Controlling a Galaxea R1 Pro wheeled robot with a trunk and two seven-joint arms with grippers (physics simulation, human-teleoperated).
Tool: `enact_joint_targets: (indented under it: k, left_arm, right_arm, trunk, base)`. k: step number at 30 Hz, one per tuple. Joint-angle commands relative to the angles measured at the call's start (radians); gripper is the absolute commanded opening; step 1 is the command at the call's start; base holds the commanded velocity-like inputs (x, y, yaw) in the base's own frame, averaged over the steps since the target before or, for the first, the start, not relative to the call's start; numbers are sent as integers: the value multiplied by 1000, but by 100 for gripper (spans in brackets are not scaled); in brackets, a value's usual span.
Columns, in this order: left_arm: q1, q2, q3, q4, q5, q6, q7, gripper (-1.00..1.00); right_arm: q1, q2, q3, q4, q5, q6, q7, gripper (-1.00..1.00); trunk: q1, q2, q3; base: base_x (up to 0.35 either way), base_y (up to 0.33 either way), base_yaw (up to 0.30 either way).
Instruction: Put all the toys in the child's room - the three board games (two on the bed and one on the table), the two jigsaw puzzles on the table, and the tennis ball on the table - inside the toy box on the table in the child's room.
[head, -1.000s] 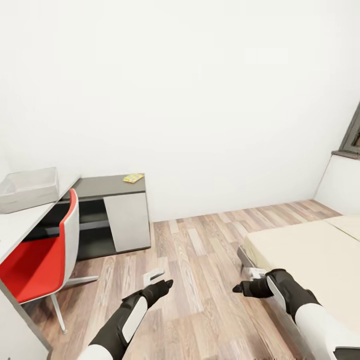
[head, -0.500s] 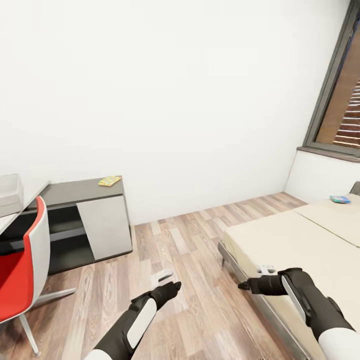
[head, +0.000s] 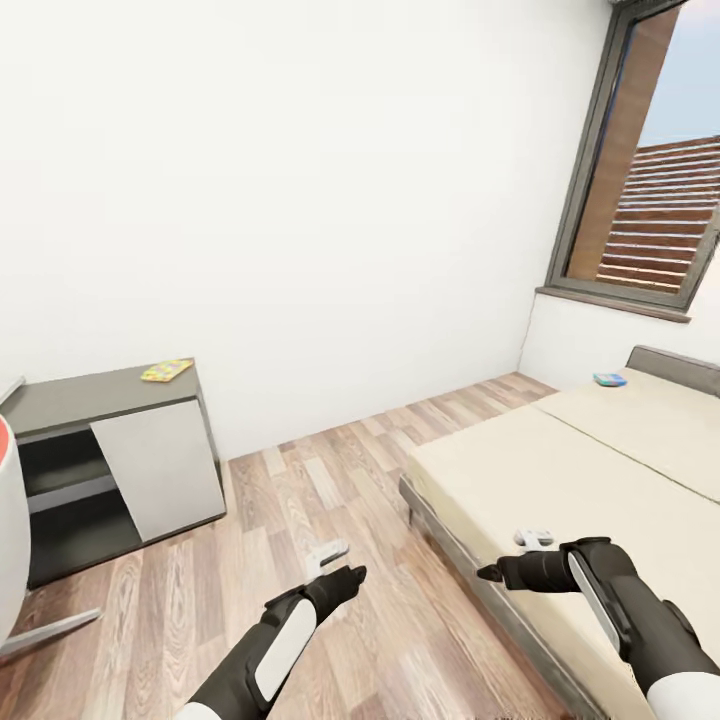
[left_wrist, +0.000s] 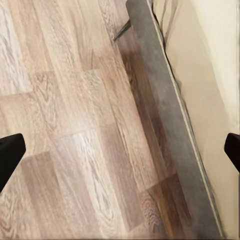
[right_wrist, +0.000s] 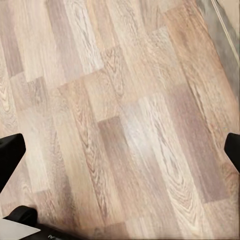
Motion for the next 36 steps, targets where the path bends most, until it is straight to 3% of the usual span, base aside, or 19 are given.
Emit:
enact_joint_targets:
  k: [1,36]
  left_arm:
    - [0,1,-4,-3,12,2,9,100]
    - [8,1,-12,-11,19,-5,-2,100]
  right_arm:
    - [1,0,0,-4,-1,7,2,100]
    - [6,0,-3,-17,-2,11,-20,100]
  trunk:
    - [0,-1,-1]
    - [0,-1,-16]
  base:
    - [0,0,-283]
    - [0,0,-282]
